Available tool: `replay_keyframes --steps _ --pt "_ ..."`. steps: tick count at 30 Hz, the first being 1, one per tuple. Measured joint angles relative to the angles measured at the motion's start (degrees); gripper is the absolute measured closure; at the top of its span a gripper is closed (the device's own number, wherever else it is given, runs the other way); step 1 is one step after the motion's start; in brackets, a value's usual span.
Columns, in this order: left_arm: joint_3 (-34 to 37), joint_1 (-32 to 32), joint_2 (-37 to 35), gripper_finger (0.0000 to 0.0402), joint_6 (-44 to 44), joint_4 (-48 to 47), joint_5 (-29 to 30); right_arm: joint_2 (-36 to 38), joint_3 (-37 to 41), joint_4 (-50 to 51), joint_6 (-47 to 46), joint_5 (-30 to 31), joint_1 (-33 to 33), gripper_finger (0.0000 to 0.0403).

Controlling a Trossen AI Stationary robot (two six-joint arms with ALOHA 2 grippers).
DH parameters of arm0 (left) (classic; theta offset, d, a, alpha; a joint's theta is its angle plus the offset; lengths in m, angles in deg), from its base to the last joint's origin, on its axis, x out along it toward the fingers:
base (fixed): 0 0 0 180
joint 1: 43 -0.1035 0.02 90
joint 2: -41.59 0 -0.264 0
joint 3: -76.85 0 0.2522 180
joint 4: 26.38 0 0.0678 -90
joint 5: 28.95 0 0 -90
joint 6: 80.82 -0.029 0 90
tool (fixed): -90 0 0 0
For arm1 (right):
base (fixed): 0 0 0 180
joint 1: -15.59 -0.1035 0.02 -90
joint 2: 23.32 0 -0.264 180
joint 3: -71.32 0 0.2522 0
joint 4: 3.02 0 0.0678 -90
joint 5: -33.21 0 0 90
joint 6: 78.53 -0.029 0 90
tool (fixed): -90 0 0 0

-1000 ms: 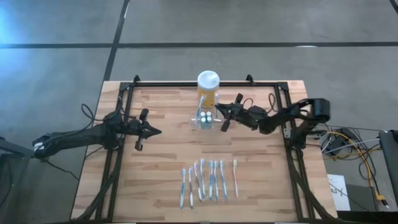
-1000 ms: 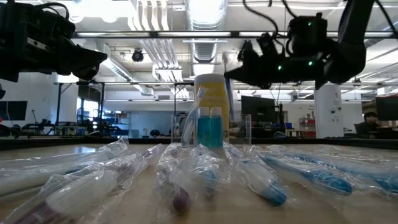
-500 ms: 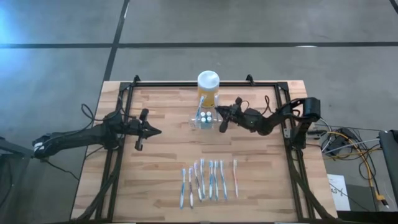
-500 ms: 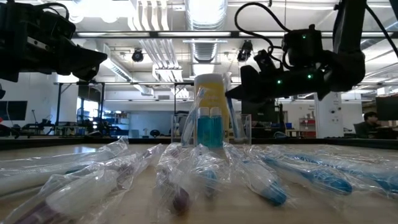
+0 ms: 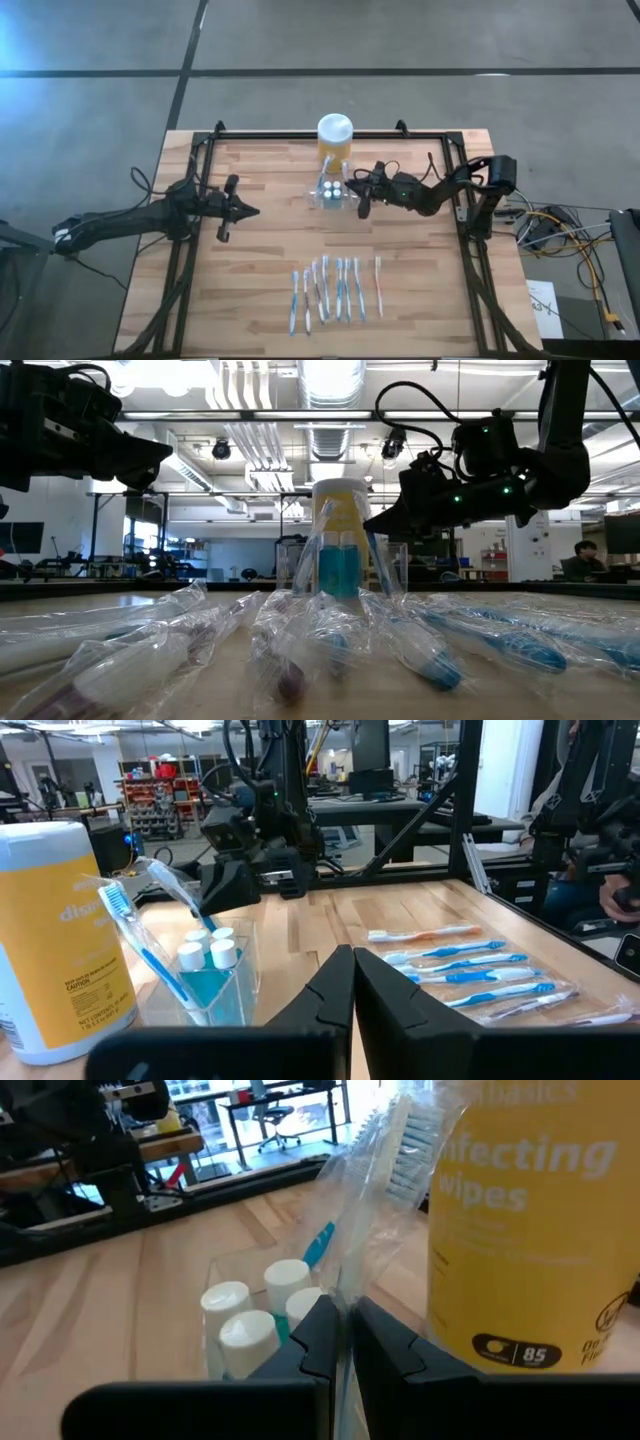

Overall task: Pick & Place toothbrushing station
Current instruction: Put the blue toothbrush into the transparent organizer, then put the orange toothbrush into the transparent organizer

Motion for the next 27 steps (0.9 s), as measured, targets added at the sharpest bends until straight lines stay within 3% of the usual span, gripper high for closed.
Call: replay_keyframes --steps 6,17,27 --pt "0.0 -0.01 0.0 0.0393 2.04 -0.01 0.04 -0.02 0.26 0.78 -2.46 -0.15 -0.04 0.0367" --pt "0.0 -0.01 0.0 0.0382 1.96 -0.33 0.11 0.48 0.44 0.91 -3.27 0.06 -0.09 0.025" --pt "0.0 0.0 0.0 0.0387 1.91 -0.68 0.09 10.99 1.54 3.57 1.72 -0.31 -0.22 0.0223"
